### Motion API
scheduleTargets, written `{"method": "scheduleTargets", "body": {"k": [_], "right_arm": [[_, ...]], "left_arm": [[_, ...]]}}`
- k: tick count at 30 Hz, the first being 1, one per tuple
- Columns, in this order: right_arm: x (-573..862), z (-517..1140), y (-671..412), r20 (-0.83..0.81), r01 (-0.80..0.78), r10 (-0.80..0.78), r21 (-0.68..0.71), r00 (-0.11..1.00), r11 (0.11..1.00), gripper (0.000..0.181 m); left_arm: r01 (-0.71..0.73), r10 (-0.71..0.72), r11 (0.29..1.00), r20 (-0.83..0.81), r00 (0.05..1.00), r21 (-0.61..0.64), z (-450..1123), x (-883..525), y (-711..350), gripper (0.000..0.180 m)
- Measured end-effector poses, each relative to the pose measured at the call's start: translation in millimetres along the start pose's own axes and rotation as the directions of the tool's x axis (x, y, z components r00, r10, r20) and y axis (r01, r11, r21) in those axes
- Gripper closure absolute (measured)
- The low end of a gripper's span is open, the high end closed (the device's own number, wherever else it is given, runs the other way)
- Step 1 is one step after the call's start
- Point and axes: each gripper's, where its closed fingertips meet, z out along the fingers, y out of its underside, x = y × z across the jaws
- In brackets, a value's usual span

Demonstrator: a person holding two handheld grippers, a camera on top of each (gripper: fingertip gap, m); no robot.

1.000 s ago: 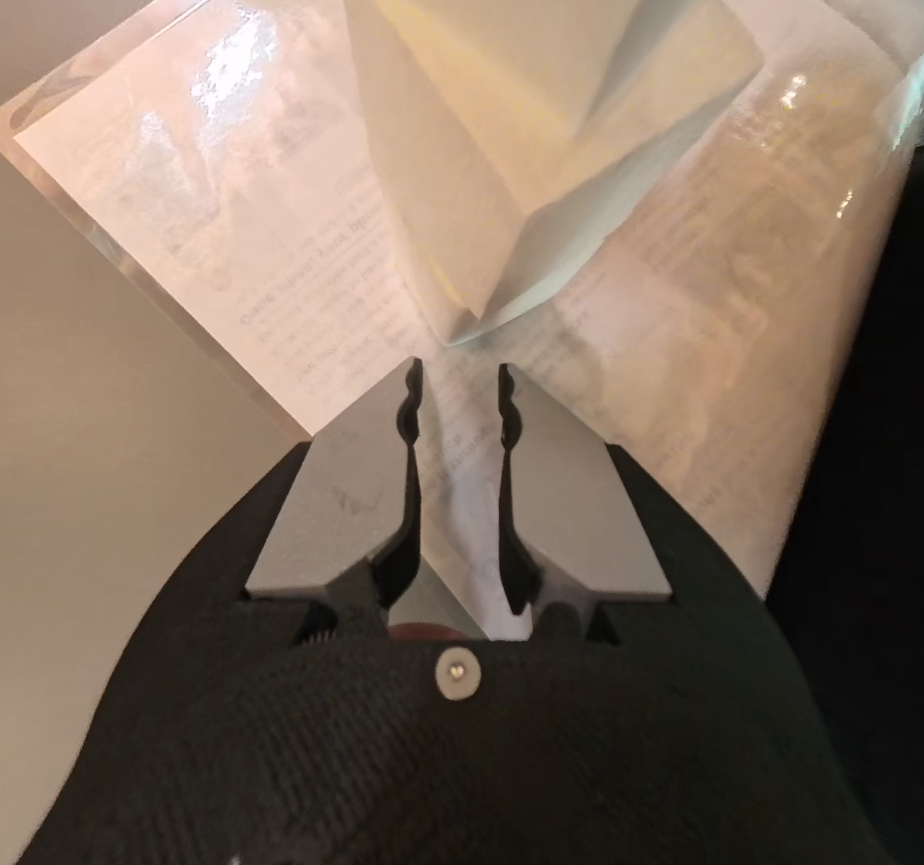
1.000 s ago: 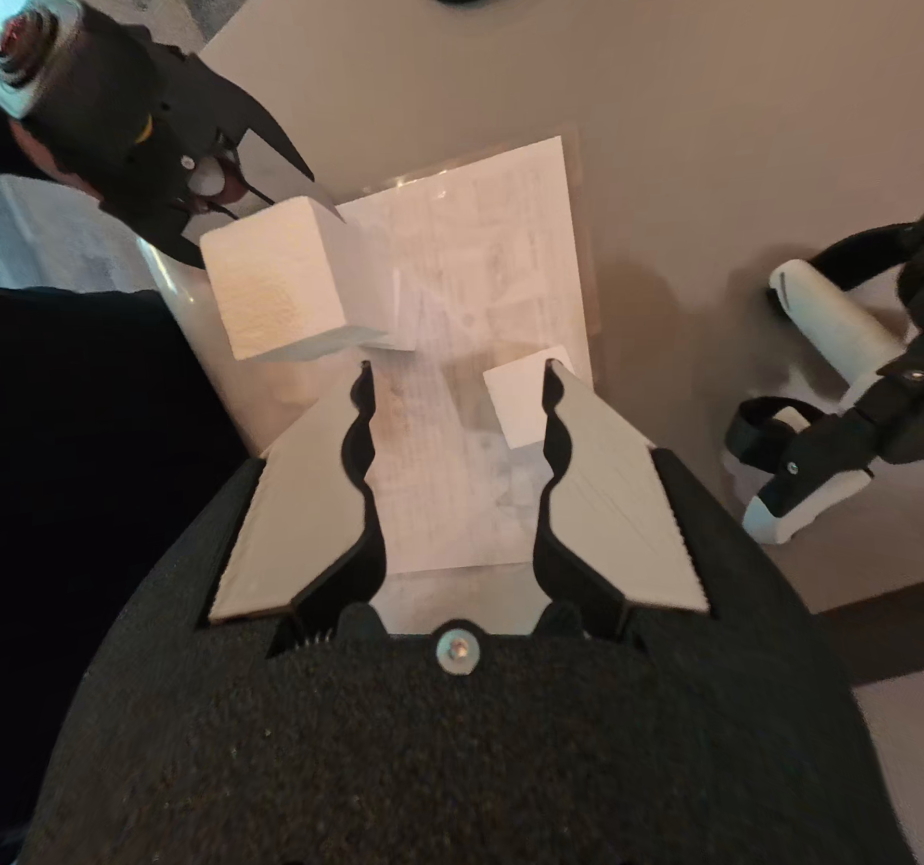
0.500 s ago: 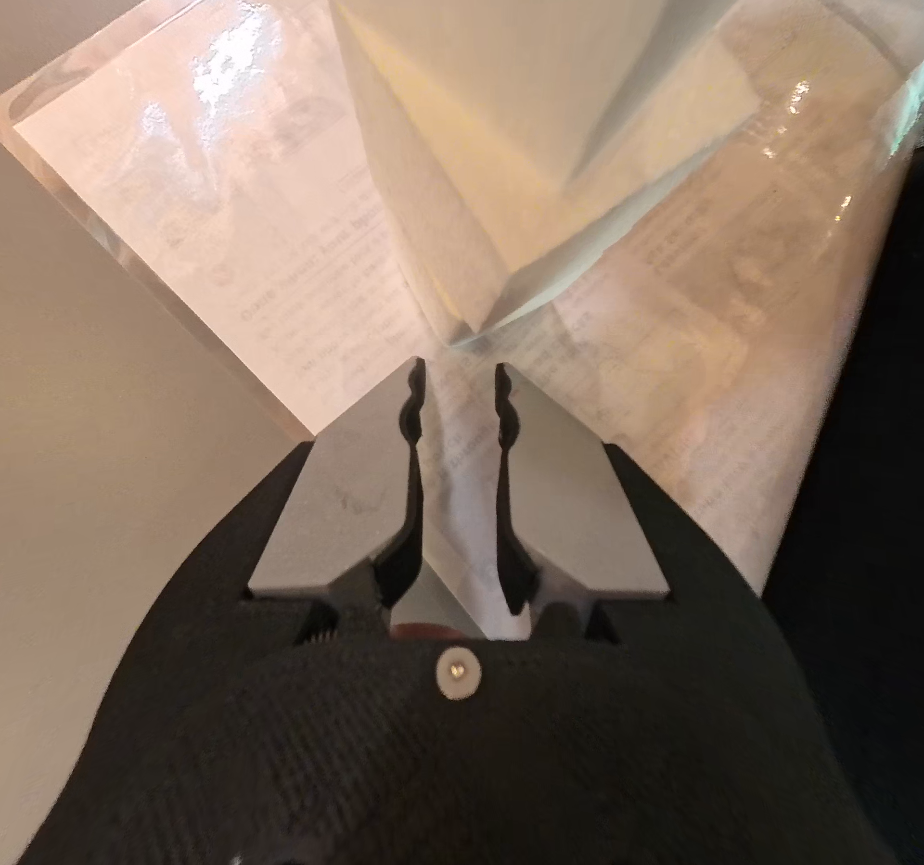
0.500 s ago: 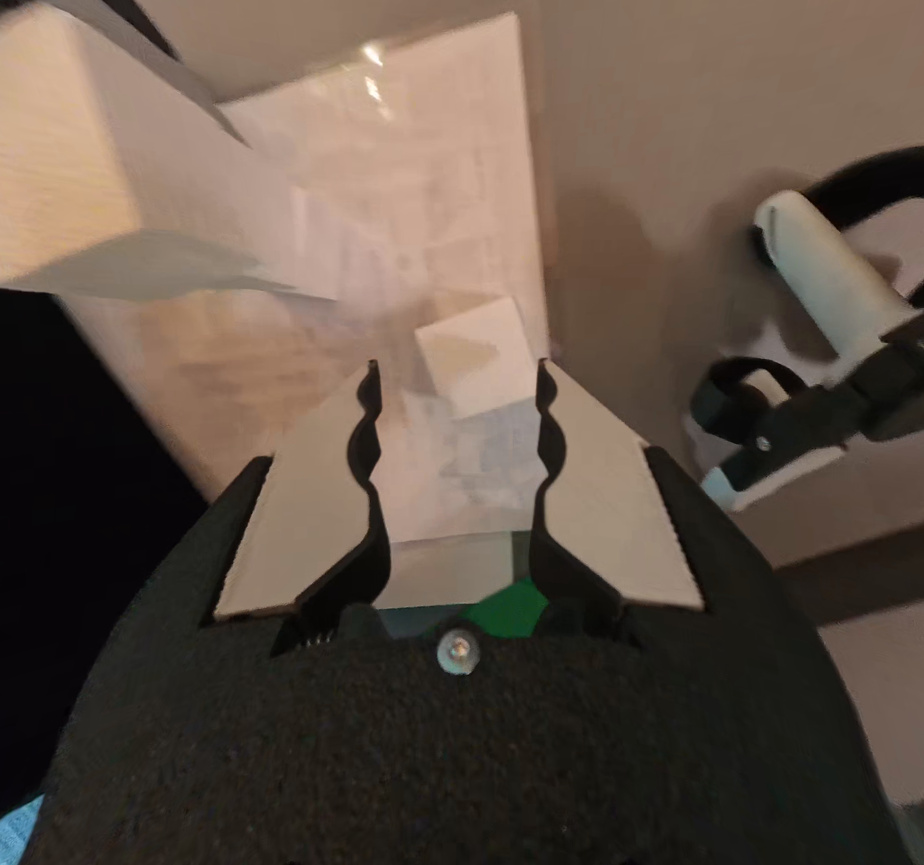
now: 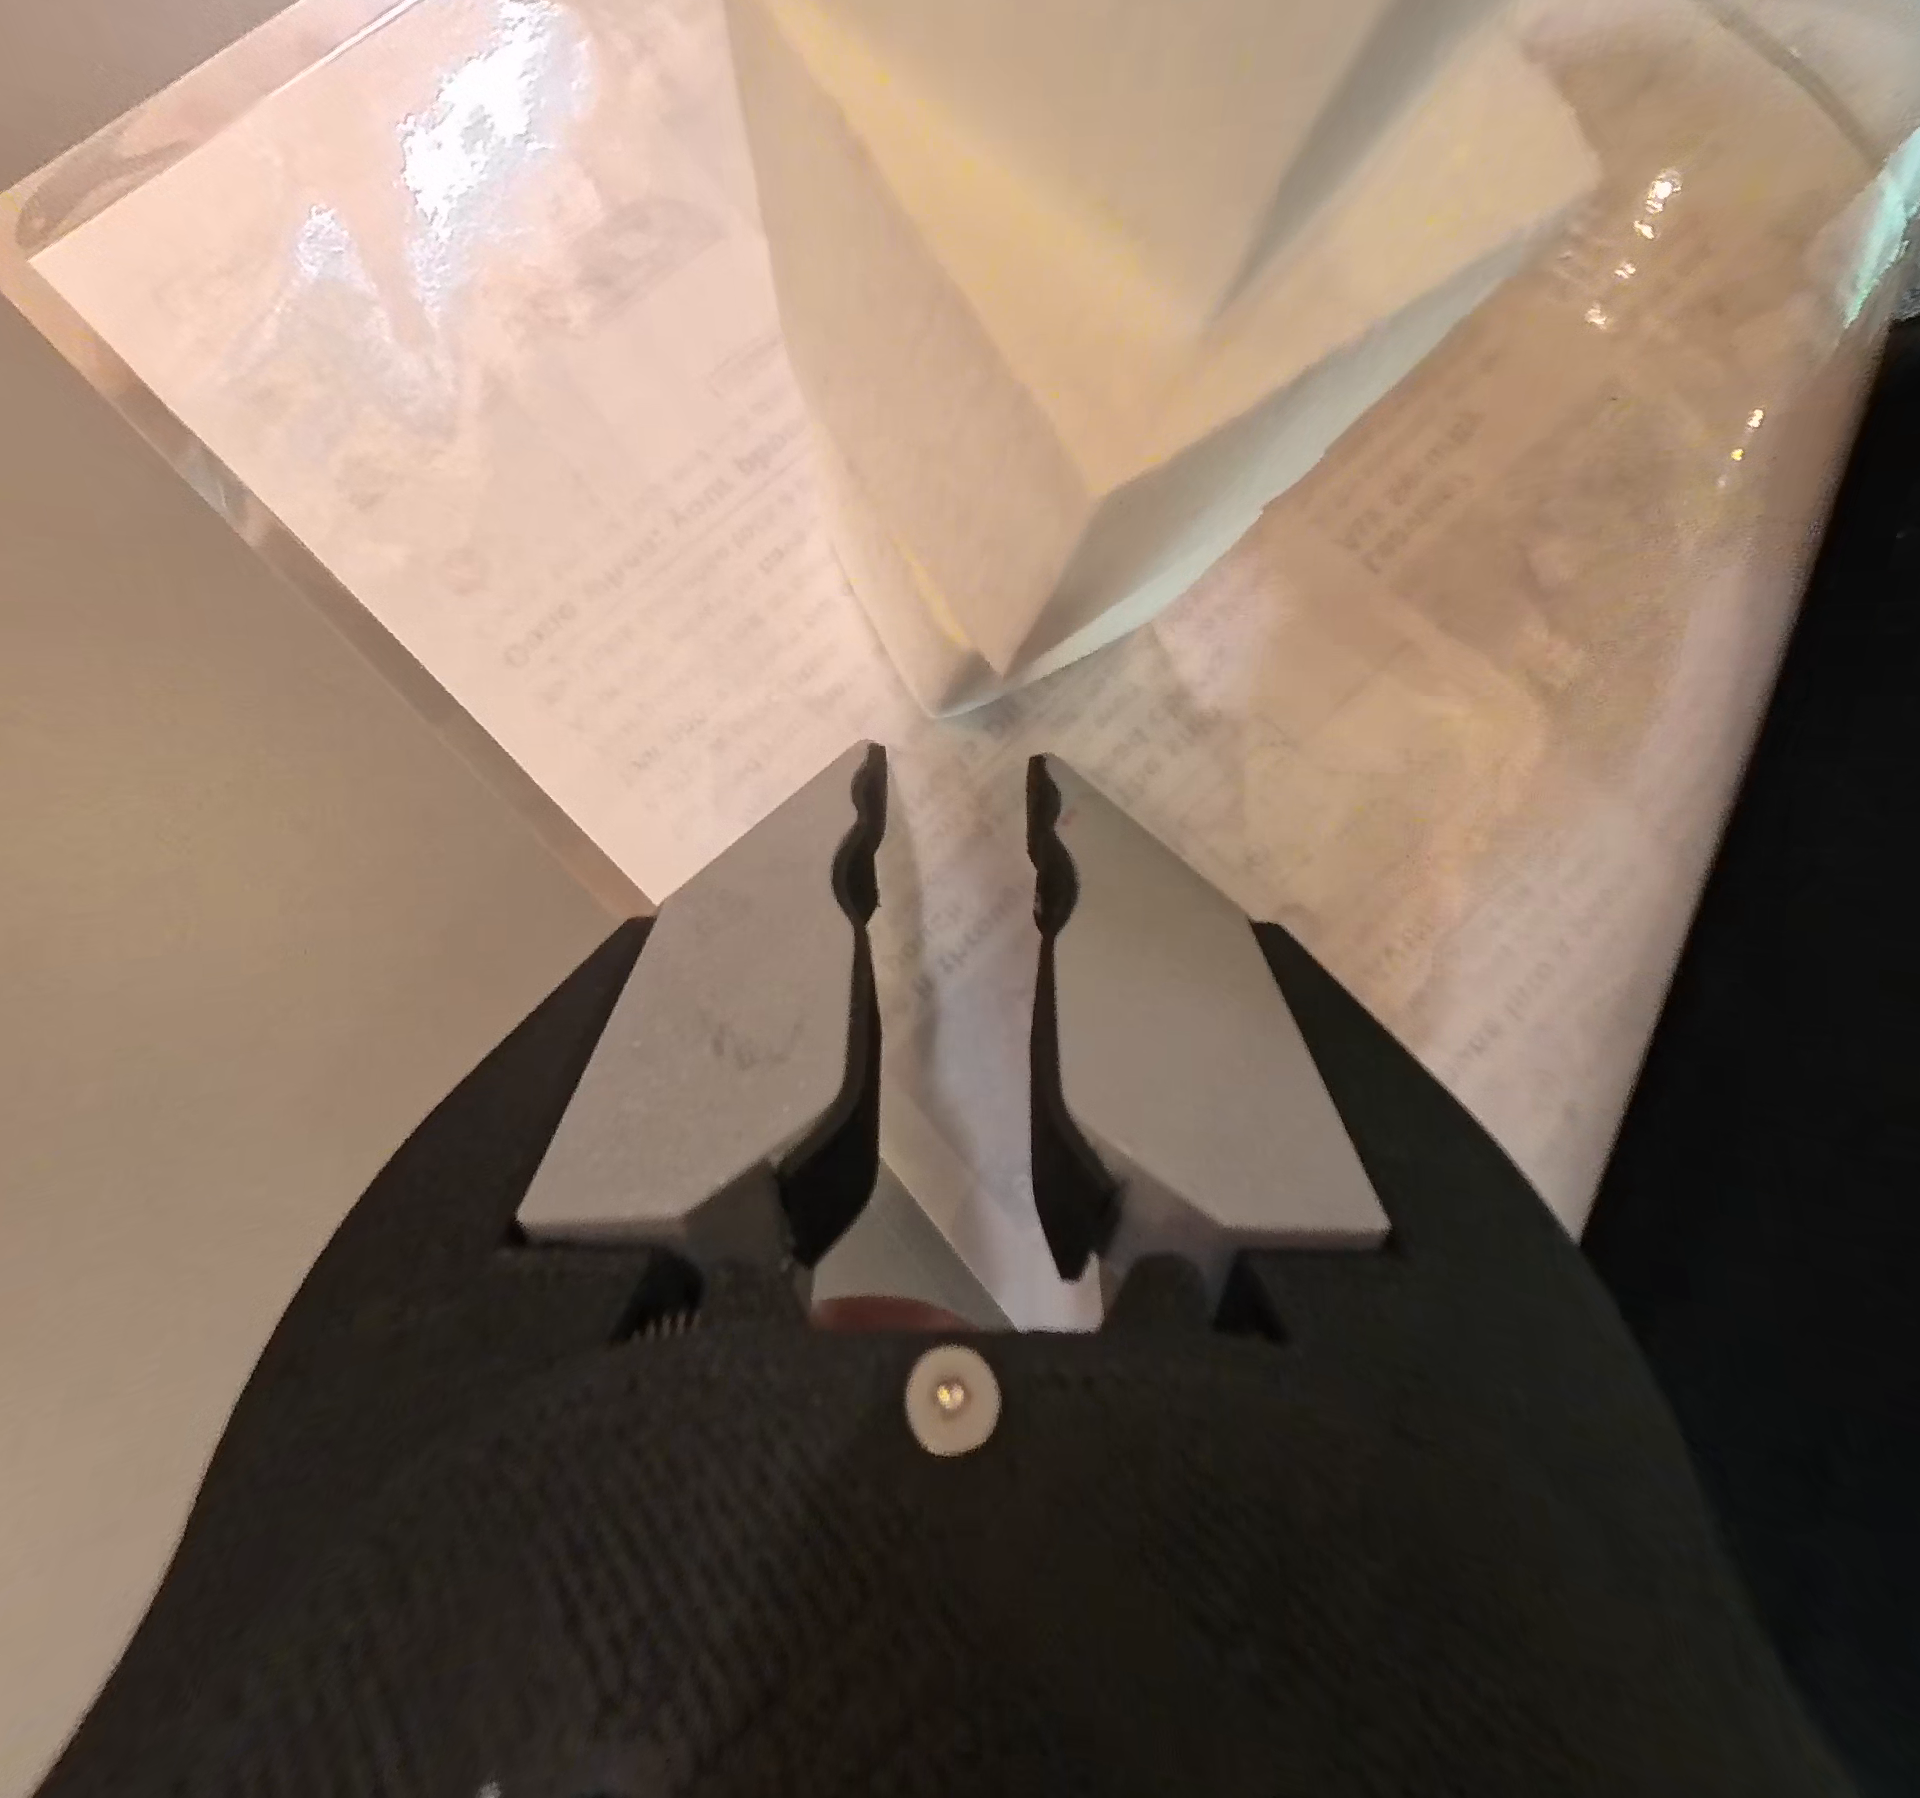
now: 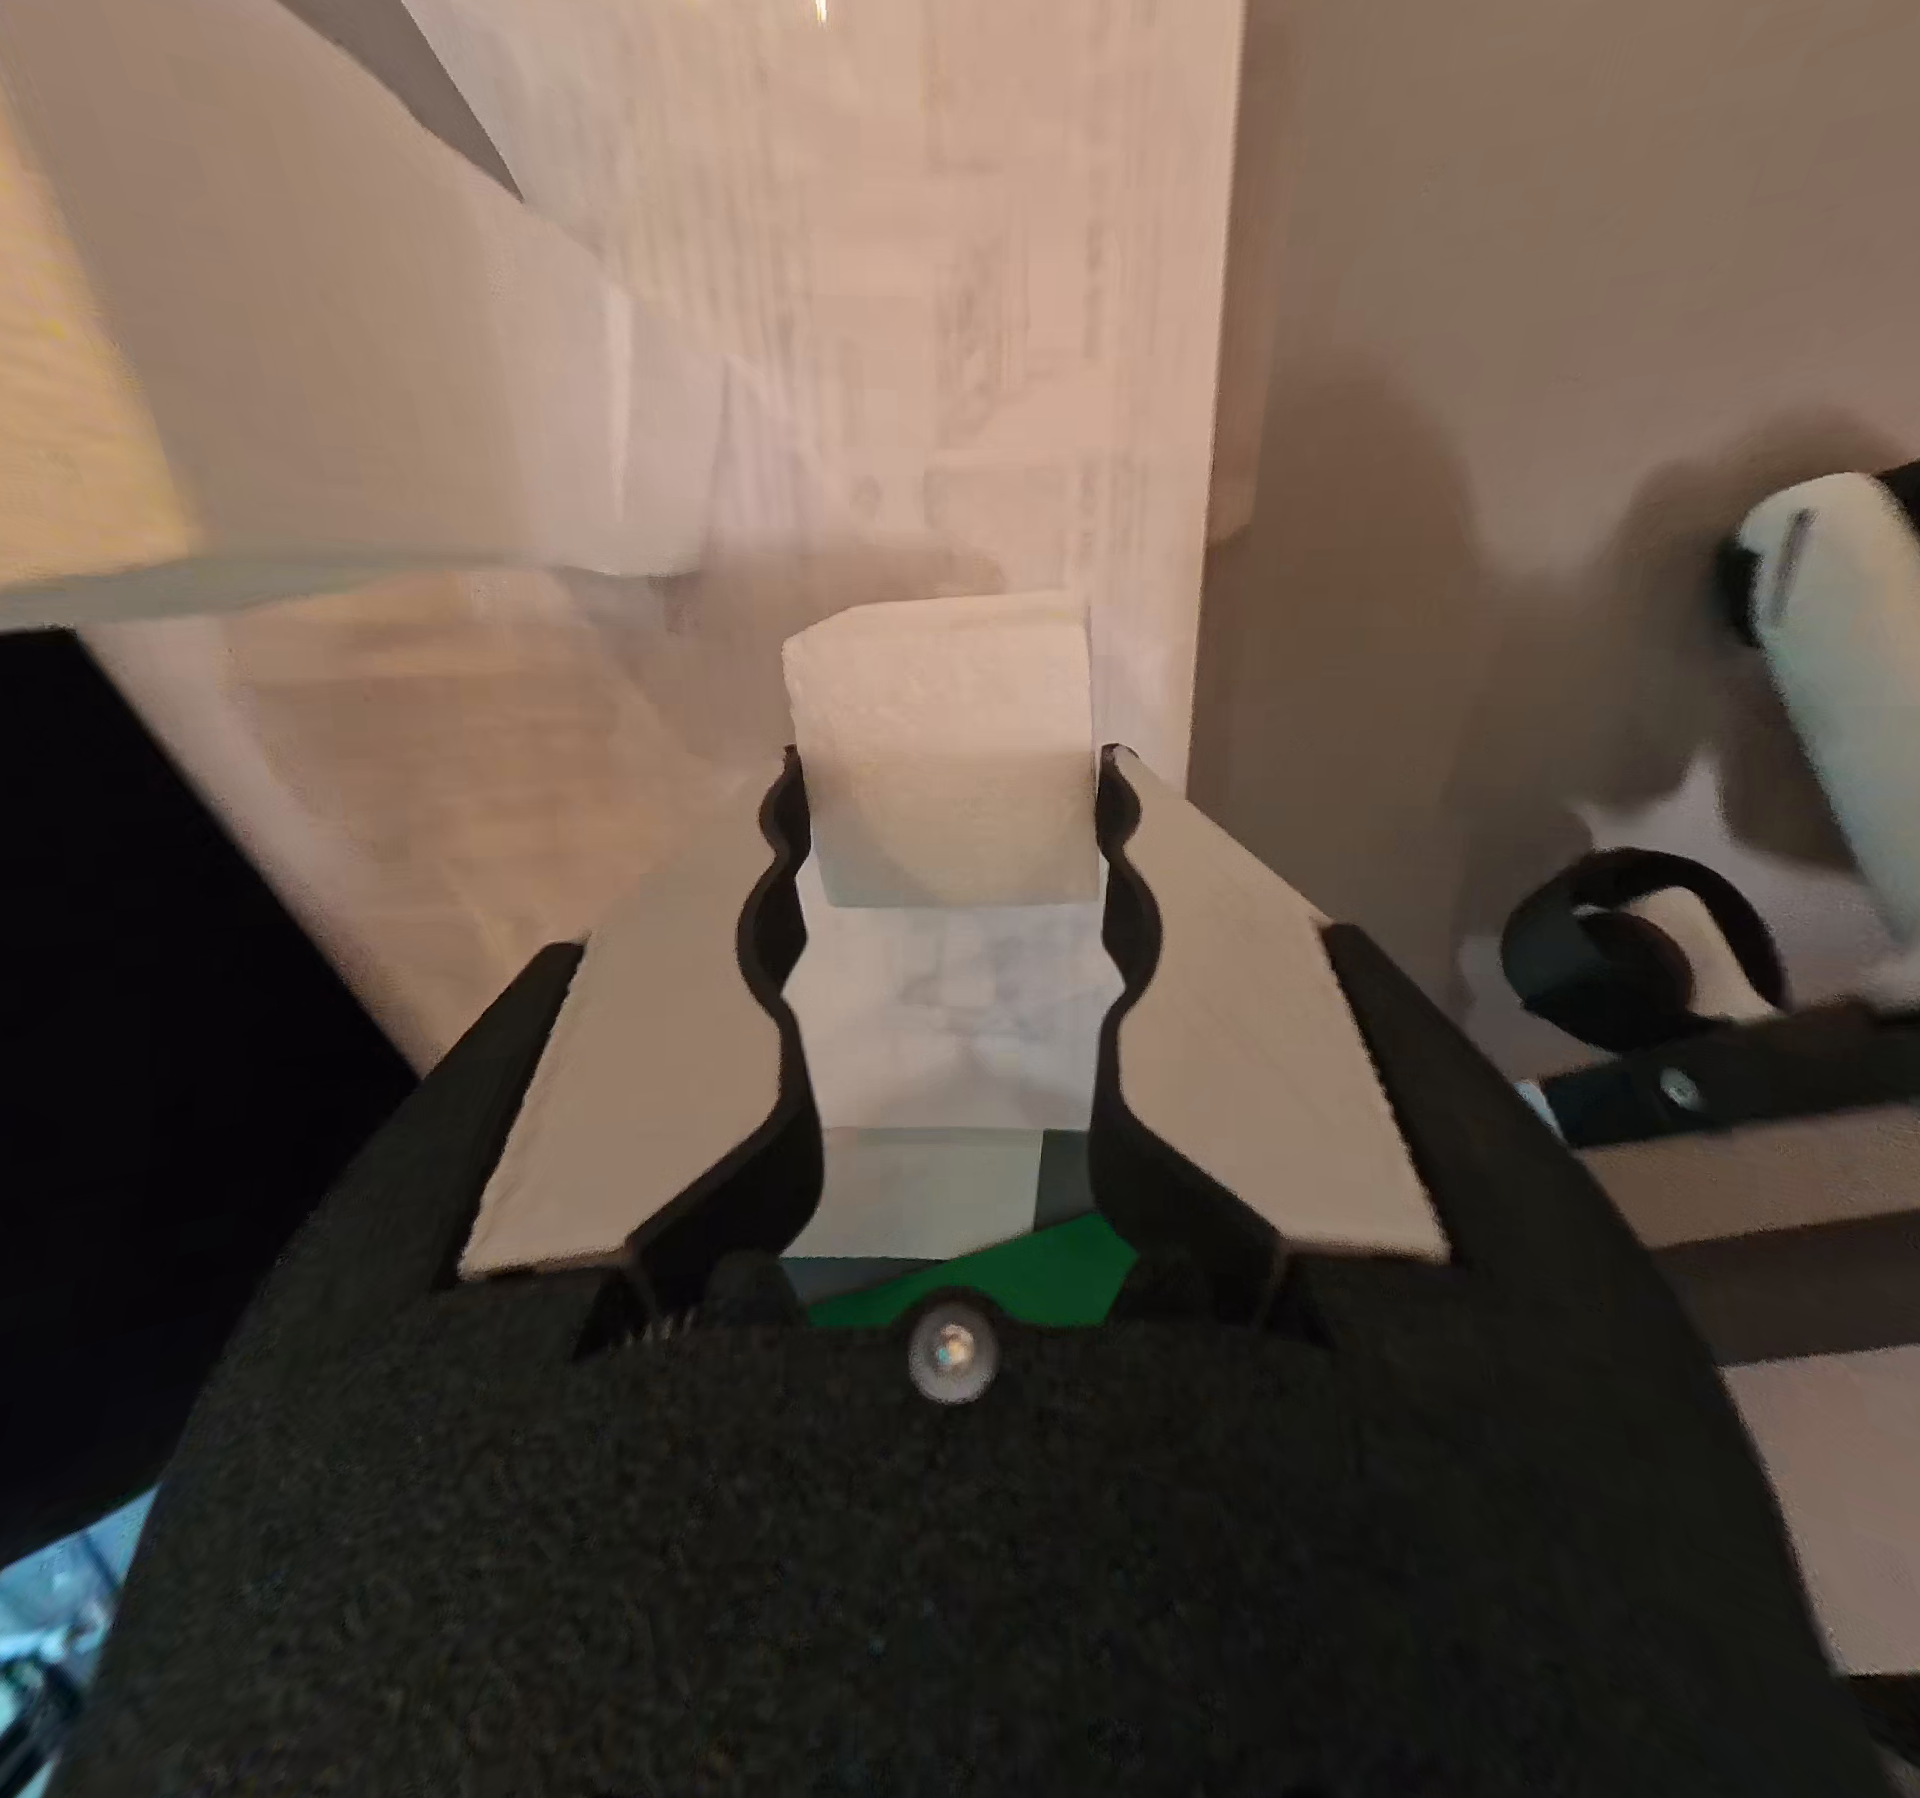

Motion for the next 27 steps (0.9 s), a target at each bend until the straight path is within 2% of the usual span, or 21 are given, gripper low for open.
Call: {"method": "scheduleTargets", "body": {"k": [3, 8, 12, 20, 24, 27], "right_arm": [[0, -41, -19, -0.019, -0.038, 0.040, 0.092, 0.999, 0.995, 0.126], [-39, -101, -51, 0.125, -0.042, 0.014, 0.218, 0.992, 0.975, 0.125], [-52, -111, -55, 0.081, 0.012, -0.027, 0.191, 0.996, 0.982, 0.126], [-73, -115, -71, 0.101, 0.064, -0.086, 0.209, 0.991, 0.976, 0.126], [-82, -90, -58, 0.137, 0.071, -0.083, 0.090, 0.987, 0.993, 0.124], [-84, -82, -59, 0.078, 0.122, -0.126, 0.057, 0.989, 0.991, 0.121]], "left_arm": [[0.002, -0.002, 1.000, 0.002, 1.000, 0.008, 0, 0, 0, 0.155], [0.002, -0.002, 1.000, 0.002, 1.000, 0.016, 0, -1, 0, 0.156], [0.000, 0.000, 1.000, 0.000, 1.000, 0.017, 0, -1, 0, 0.157], [-0.002, 0.002, 1.000, -0.001, 1.000, 0.017, 0, -1, 0, 0.158], [-0.005, 0.005, 1.000, 0.003, 1.000, 0.017, 0, -1, 0, 0.158], [-0.007, 0.007, 1.000, 0.006, 1.000, 0.018, 0, -2, 0, 0.159]]}}
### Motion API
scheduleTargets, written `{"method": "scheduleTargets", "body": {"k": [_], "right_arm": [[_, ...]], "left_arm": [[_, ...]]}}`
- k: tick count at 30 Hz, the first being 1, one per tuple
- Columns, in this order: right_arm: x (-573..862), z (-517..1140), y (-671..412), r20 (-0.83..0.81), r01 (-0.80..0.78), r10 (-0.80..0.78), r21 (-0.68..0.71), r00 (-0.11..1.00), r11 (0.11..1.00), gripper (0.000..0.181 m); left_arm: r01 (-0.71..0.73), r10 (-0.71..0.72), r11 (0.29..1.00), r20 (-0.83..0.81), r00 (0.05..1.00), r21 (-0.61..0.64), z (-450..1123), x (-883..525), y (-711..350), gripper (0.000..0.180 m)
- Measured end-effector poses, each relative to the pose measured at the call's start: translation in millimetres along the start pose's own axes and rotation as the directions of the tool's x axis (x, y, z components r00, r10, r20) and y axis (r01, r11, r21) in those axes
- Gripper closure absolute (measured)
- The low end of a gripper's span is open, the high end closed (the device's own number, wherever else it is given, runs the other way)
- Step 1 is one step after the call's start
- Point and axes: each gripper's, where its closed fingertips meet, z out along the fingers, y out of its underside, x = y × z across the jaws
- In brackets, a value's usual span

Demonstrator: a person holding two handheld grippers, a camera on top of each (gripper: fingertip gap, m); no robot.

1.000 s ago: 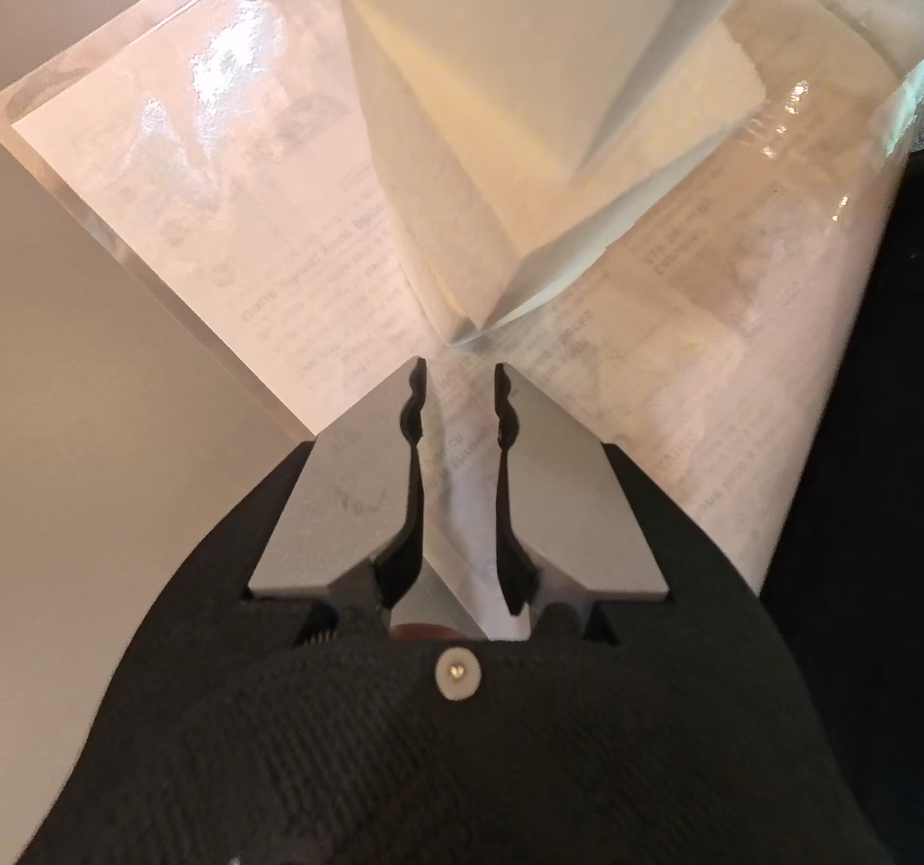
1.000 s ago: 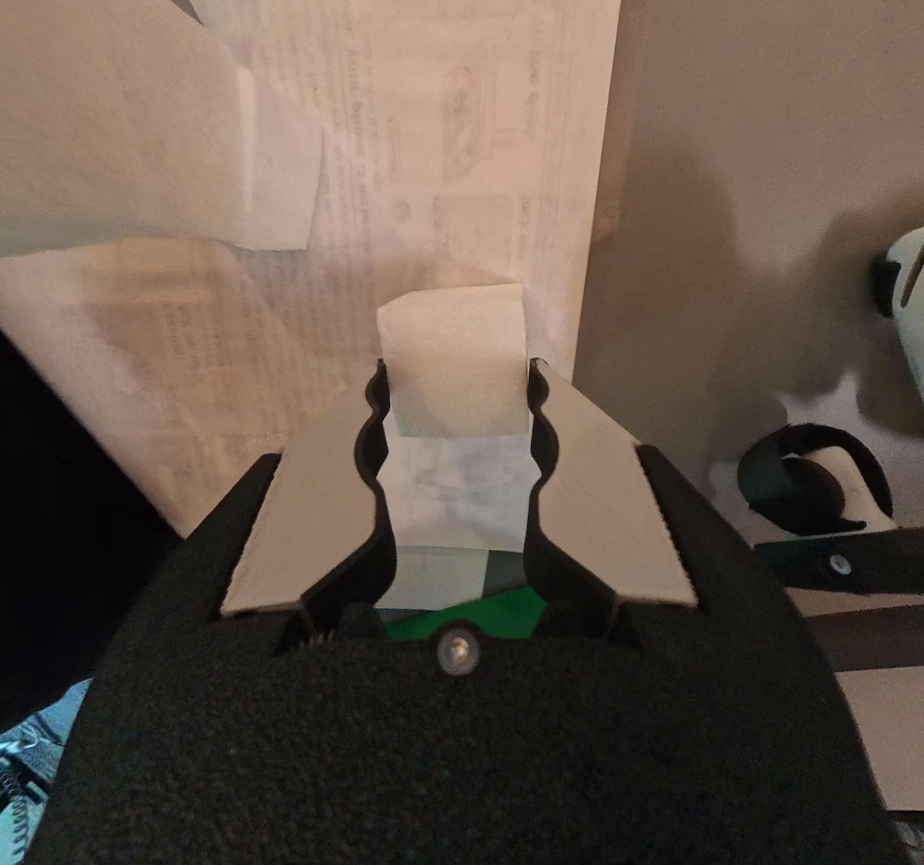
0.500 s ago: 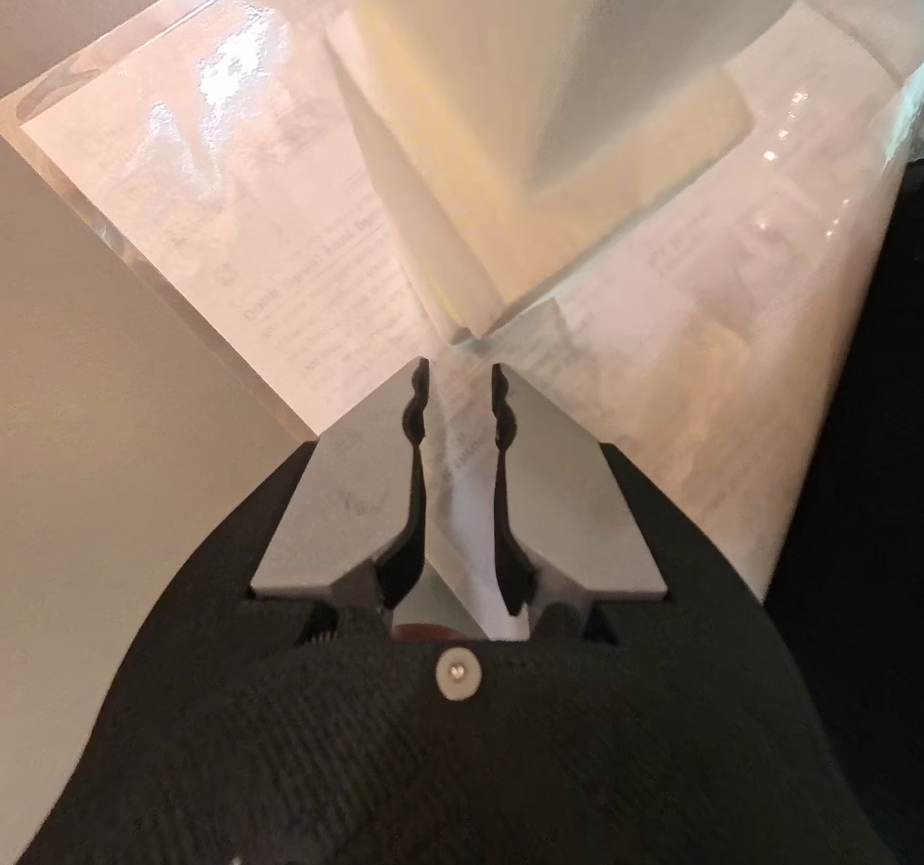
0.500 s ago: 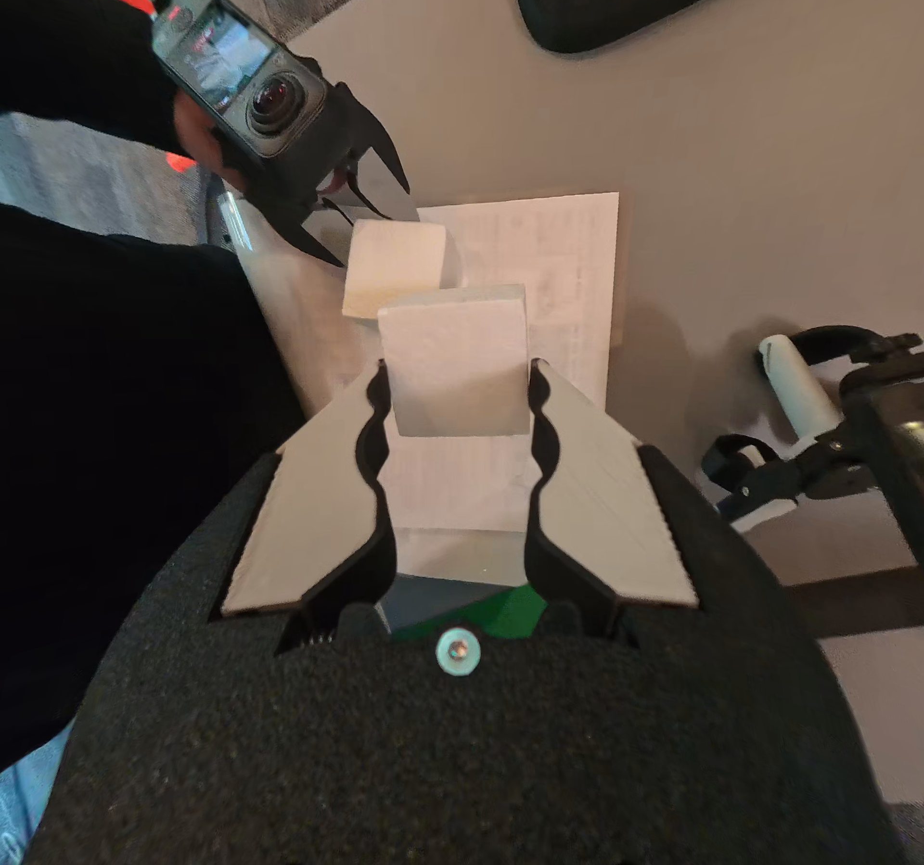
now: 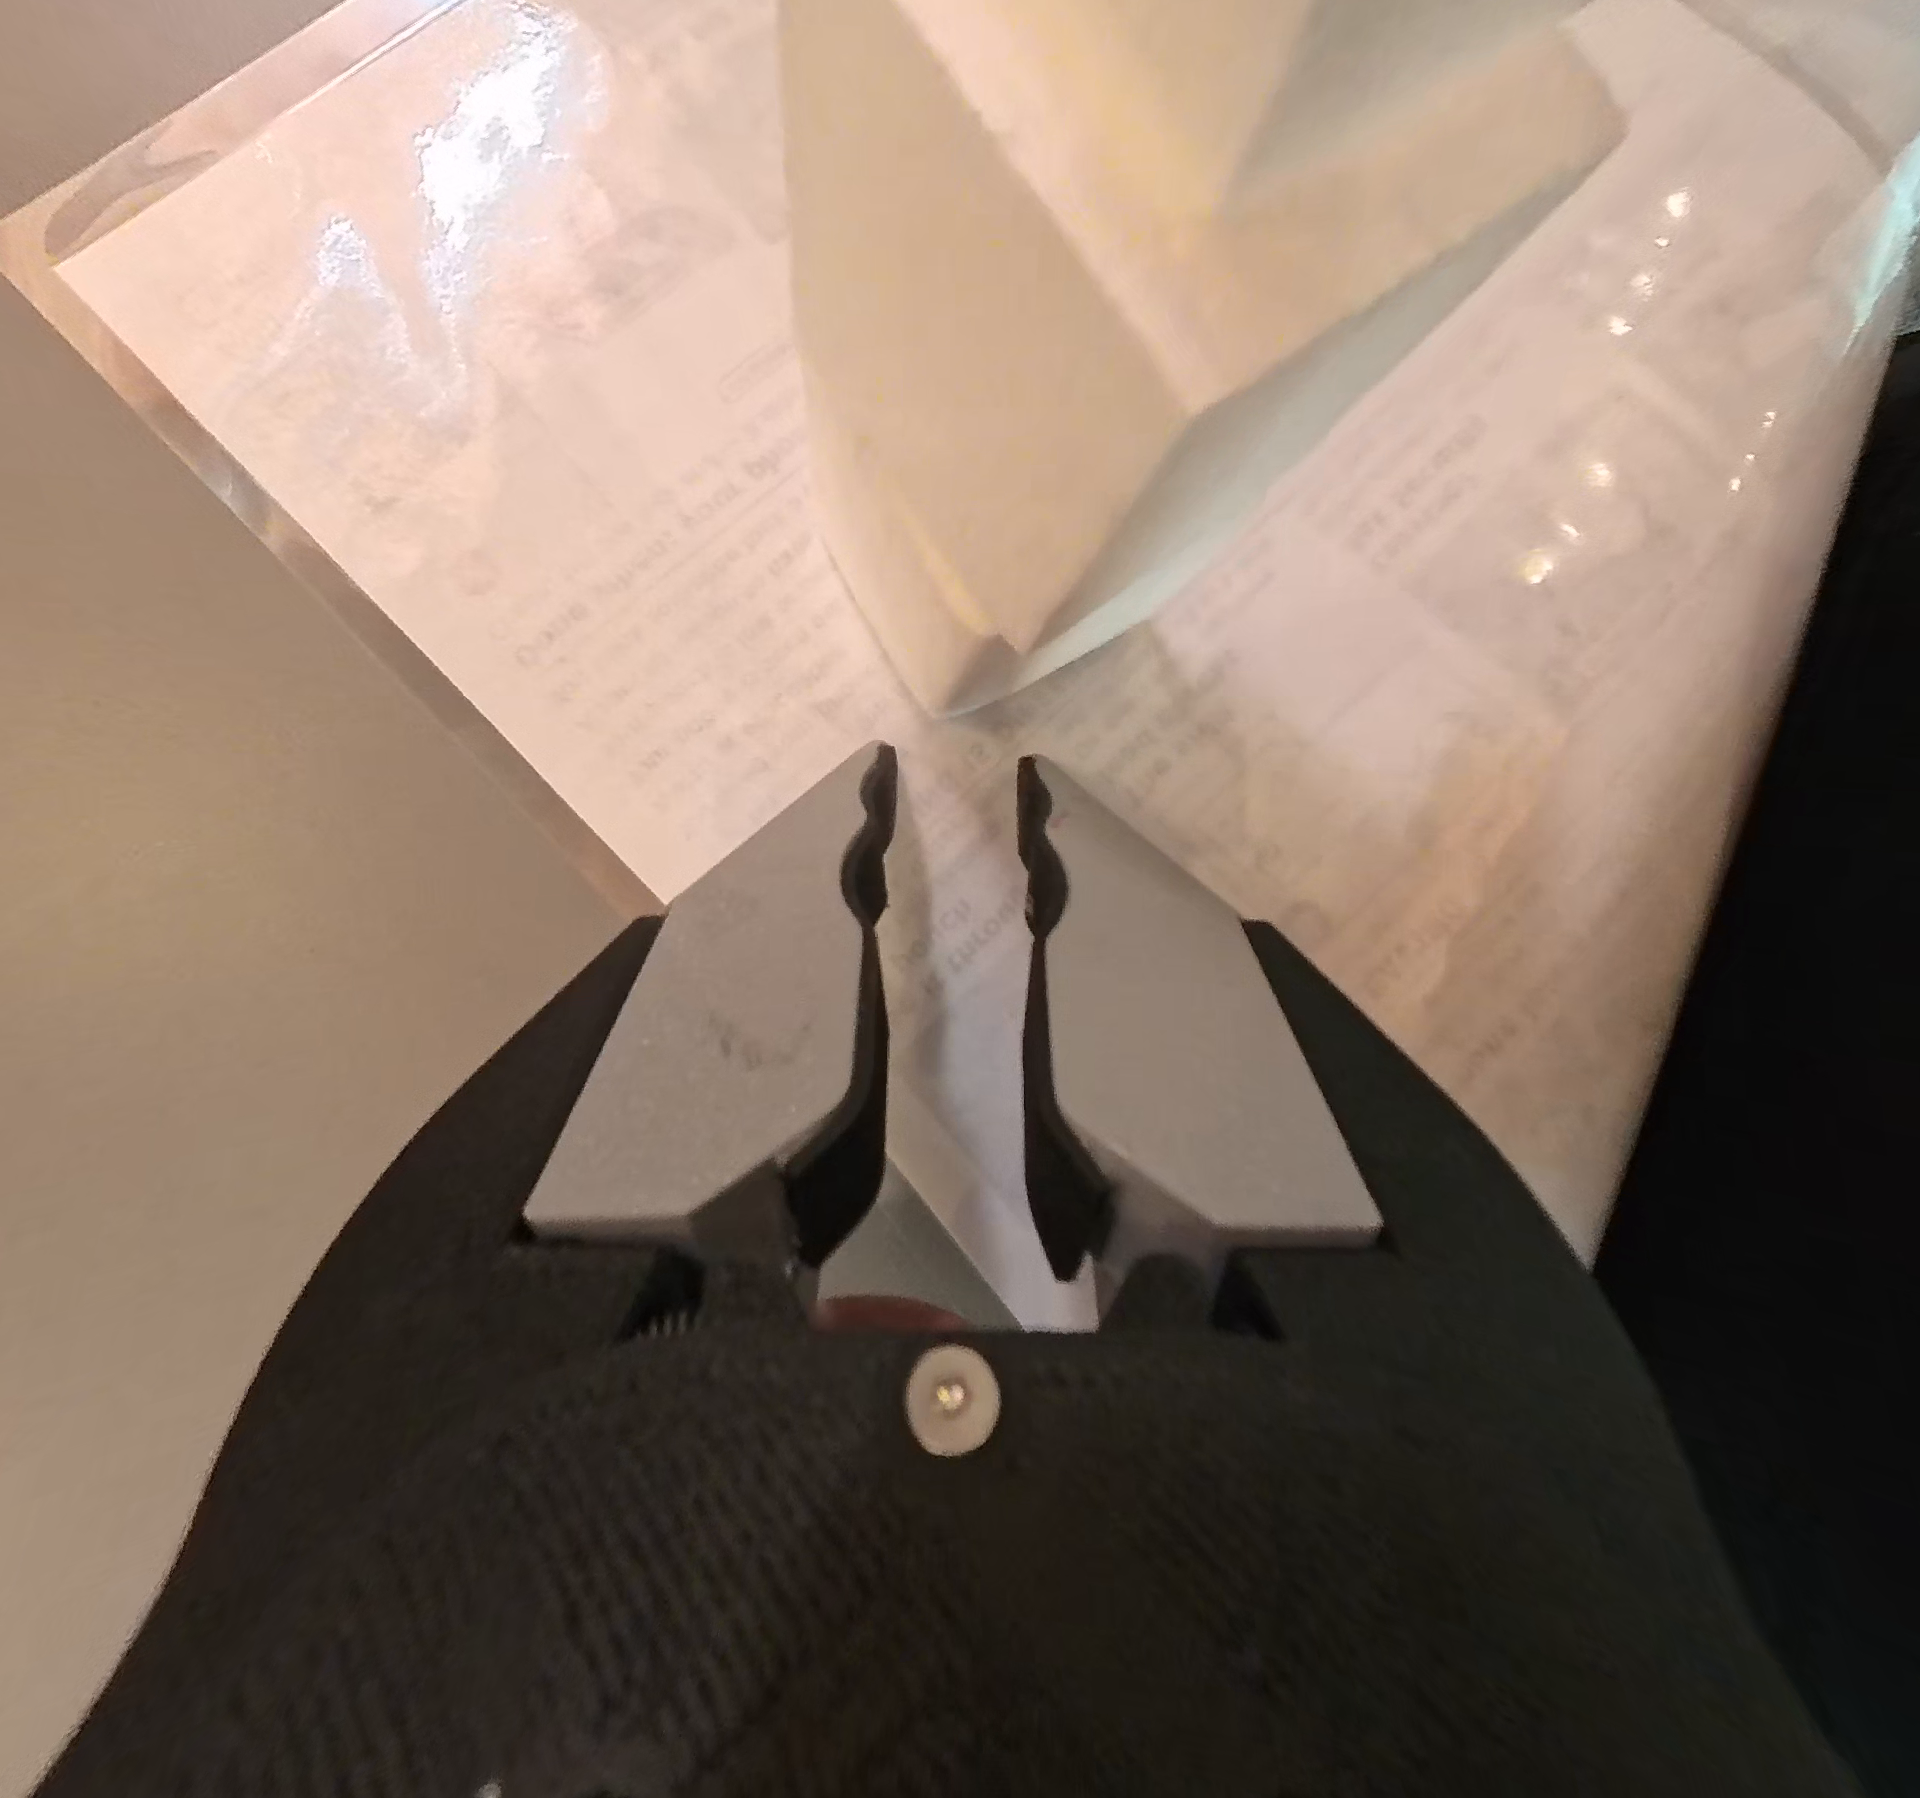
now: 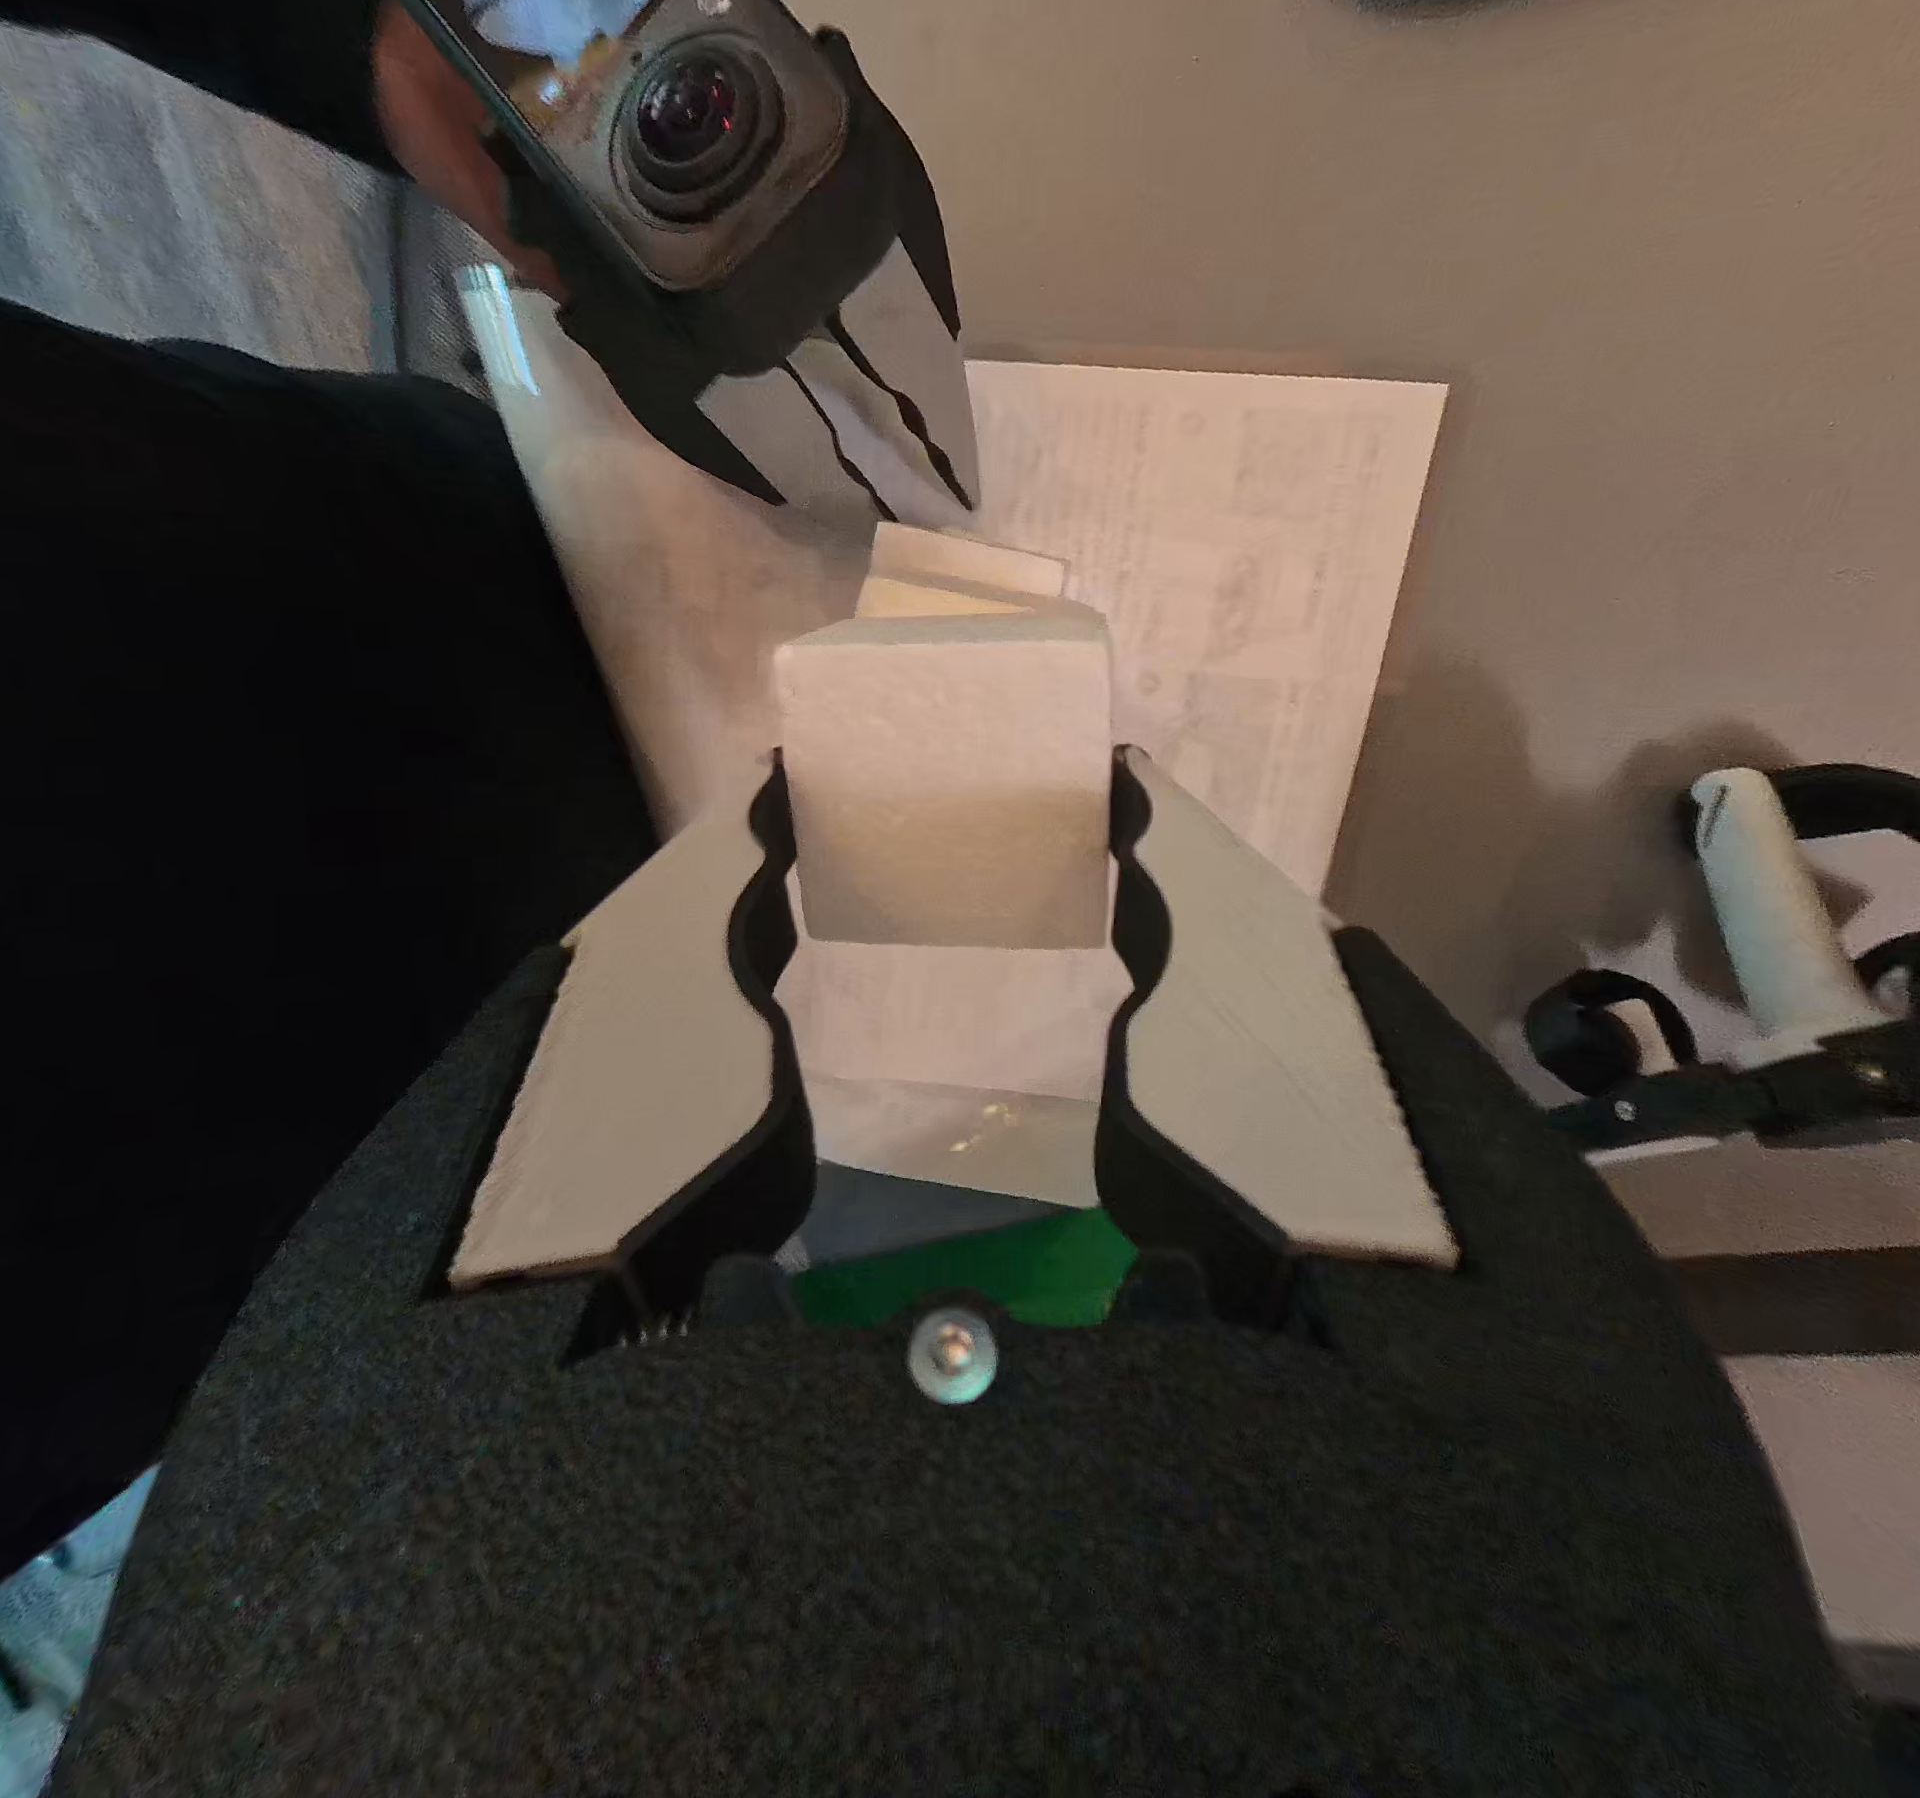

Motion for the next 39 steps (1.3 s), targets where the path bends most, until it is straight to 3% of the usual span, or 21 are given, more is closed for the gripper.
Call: {"method": "scheduleTargets", "body": {"k": [13, 18, 26, 34, 39], "right_arm": [[-13, 15, -18, 0.050, 0.016, -0.017, 0.022, 0.999, 1.000, 0.119], [-4, 17, -17, -0.006, -0.010, 0.010, 0.026, 1.000, 1.000, 0.107], [0, 21, -18, -0.016, -0.058, 0.059, 0.032, 0.998, 0.998, 0.107], [3, 28, -15, 0.016, -0.140, 0.141, -0.045, 0.990, 0.989, 0.077], [-9, 29, -15, 0.126, -0.164, 0.174, -0.084, 0.977, 0.983, 0.099]], "left_arm": [[0.016, -0.016, 1.000, -0.010, 1.000, 0.006, 0, 0, 0, 0.160], [0.021, -0.021, 1.000, -0.010, 1.000, 0.009, 0, 0, -1, 0.160], [0.022, -0.022, 1.000, -0.014, 1.000, 0.009, 0, 0, -1, 0.160], [0.024, -0.024, 1.000, -0.010, 1.000, 0.011, 0, 0, -1, 0.160], [0.032, -0.032, 0.999, -0.013, 0.999, 0.016, 0, 0, -1, 0.160]]}}
